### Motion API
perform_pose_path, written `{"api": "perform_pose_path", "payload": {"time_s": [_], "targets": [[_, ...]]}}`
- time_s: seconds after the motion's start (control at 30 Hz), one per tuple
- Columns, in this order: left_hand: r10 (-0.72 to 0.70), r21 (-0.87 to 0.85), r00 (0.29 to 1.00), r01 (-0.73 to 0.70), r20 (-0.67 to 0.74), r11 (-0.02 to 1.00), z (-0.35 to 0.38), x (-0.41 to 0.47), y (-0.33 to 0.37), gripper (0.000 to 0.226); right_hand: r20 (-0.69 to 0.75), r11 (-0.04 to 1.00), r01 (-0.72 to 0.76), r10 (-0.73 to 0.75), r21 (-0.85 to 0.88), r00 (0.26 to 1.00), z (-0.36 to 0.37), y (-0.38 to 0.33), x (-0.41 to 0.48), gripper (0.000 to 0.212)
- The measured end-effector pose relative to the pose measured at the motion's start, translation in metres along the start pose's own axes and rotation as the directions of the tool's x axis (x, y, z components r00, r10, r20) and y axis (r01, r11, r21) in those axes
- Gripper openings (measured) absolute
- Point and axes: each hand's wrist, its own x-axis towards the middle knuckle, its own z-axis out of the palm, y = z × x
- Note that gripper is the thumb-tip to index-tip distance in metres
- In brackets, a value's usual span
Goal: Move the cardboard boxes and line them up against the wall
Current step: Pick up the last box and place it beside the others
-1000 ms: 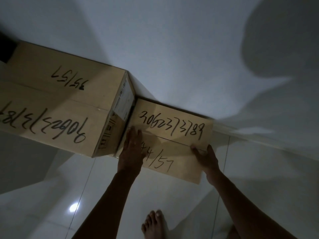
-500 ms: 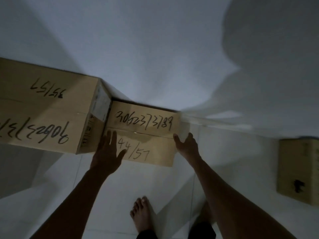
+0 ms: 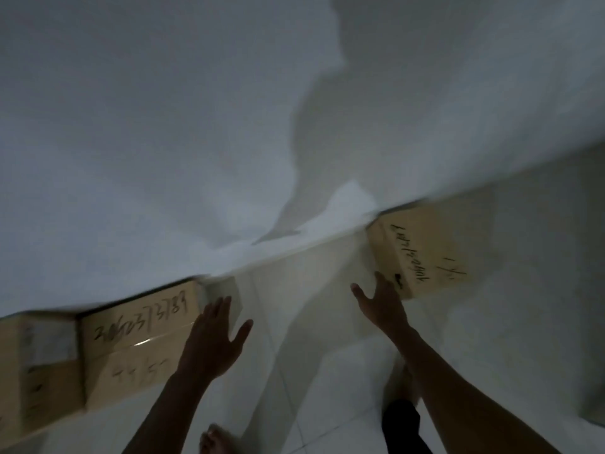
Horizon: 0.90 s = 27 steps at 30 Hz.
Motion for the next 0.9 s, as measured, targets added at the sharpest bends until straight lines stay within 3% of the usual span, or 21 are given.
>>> {"api": "perform_pose_path", "payload": {"time_s": [0.13,0.23,0.43,0.6,0.7,0.83,0.9], "targets": [[0.039,-0.015,0.999,-0.038,0.037,0.999,0.048,0.034,0.131,0.078,-0.060,0.995,-0.047,0.052,0.086,0.997,-0.092,0.090,0.059,0.077],[0.045,-0.043,0.997,-0.042,0.069,0.998,0.088,0.069,0.227,0.077,-0.042,0.982,-0.111,0.119,0.151,0.992,-0.139,0.158,0.103,0.086],[0.112,0.030,0.986,-0.116,0.122,0.993,0.146,0.148,0.381,0.076,0.030,0.925,-0.243,0.245,0.293,0.969,-0.158,0.247,0.176,0.084],[0.140,0.159,0.980,-0.162,0.145,0.974,0.191,0.220,0.439,0.069,0.175,0.817,-0.406,0.366,0.409,0.914,-0.112,0.294,0.232,0.086],[0.144,0.212,0.977,-0.175,0.155,0.961,0.220,0.263,0.450,0.069,0.250,0.761,-0.441,0.364,0.475,0.897,-0.081,0.311,0.267,0.088],[0.142,0.215,0.975,-0.178,0.173,0.960,0.260,0.313,0.453,0.066,0.287,0.633,-0.515,0.434,0.578,0.854,-0.053,0.326,0.313,0.096],[0.137,0.222,0.974,-0.176,0.179,0.959,0.278,0.331,0.450,0.068,0.263,0.624,-0.507,0.445,0.594,0.856,-0.042,0.337,0.328,0.094]]}}
